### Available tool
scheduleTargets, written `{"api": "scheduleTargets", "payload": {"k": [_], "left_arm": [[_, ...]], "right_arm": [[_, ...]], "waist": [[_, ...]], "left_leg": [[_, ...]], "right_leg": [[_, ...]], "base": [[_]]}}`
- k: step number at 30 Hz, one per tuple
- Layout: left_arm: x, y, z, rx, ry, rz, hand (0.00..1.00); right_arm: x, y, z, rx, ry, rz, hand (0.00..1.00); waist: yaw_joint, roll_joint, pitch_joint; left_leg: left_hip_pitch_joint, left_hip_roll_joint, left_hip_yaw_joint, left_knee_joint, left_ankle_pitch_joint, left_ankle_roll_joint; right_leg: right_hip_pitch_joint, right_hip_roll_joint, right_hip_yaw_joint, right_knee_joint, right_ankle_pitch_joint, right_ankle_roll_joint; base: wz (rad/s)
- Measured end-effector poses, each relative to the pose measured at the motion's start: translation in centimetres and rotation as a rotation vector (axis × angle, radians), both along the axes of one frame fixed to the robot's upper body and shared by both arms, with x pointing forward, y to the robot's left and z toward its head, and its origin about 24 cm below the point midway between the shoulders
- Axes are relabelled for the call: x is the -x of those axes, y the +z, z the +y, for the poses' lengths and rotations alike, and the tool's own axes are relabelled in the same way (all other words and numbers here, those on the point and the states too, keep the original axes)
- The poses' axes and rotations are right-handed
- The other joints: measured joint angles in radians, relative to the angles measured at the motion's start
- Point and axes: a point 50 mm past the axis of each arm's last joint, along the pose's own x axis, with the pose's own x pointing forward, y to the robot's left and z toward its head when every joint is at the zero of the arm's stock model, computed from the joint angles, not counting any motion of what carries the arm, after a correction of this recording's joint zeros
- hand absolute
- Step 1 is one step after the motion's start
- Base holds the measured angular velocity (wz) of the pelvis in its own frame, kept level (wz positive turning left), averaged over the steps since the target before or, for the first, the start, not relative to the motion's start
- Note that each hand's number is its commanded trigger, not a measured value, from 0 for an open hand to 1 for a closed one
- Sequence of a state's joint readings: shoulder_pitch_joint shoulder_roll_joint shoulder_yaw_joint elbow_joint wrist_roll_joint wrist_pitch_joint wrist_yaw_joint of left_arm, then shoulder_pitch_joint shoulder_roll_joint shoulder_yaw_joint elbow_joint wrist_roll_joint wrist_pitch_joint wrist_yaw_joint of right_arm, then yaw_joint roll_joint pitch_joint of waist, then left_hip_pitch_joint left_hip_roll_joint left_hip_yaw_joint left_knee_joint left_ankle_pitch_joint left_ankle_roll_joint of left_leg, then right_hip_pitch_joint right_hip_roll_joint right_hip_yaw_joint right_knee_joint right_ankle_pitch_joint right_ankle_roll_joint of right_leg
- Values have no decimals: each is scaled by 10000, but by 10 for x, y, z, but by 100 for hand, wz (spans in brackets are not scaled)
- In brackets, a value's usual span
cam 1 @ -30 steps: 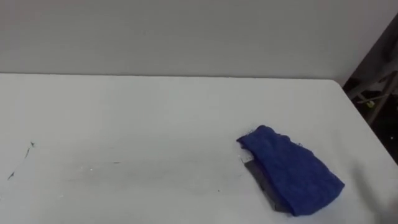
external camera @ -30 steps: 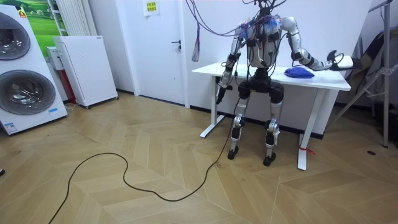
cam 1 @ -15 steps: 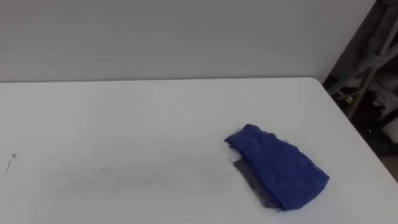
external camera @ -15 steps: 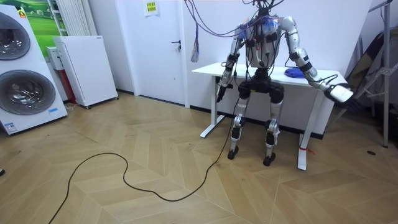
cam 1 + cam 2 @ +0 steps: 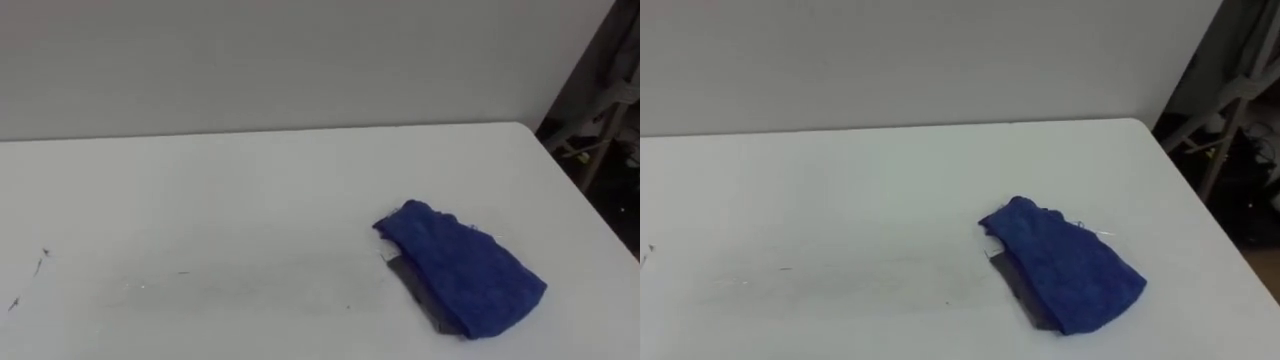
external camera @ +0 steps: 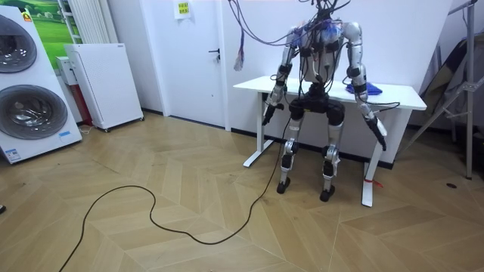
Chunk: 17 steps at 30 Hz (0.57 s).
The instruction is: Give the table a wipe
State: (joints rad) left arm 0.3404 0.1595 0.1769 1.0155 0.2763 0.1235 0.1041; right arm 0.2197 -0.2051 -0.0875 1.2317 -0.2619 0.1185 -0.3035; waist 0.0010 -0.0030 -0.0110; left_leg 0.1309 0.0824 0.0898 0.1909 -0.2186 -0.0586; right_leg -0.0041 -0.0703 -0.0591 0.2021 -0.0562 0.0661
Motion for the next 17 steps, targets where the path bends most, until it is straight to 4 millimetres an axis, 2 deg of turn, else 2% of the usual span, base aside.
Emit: {"api": "scheduleTargets", "payload": {"k": [1, 4, 5, 7, 11, 17], "left_arm": [[-8, -1, -3, 60, -329, -111, 0], [-14, -4, -11, 193, -833, -131, 0], [-14, -4, -13, 179, -820, -130, 0], [-11, -6, -18, 245, -764, -72, 0], [-14, -8, -26, 255, -1105, -85, 0], [-19, -8, -27, 91, -1284, -199, 0]], "right_arm": [[-11, -1, 3, -10, 974, 54, 0], [-37, -1, 9, 41, 2487, -394, 0], [-35, -1, 9, -3, 2517, -352, 0], [-32, -3, 13, -199, 3048, 84, 0], [-35, -4, 19, -515, 3654, 258, 0], [-30, -7, 29, -779, 4372, 609, 0]], "waist": [[99, 44, 10], [337, 144, 58], [340, 154, 62], [330, 164, 144], [407, 162, 146], [564, 192, 150]], "left_leg": [[6, -27, -144, 0, 0, 7], [6, -63, -344, -9, 13, 12], [11, -66, -387, -17, 15, 16], [7, -61, -479, -24, 34, 19], [-24, -54, -533, -11, 34, 18], [-67, -59, -593, -3, 36, 18]], "right_leg": [[38, 1, -15, 10, -50, 44], [102, 2, -85, -16, -87, 82], [128, 7, -102, -30, -87, 82], [185, 11, -175, -97, -81, 76], [209, 7, -250, -151, -82, 77], [213, -4, -308, -155, -85, 79]], "base": [[14], [10], [10], [9], [4], [2]]}}
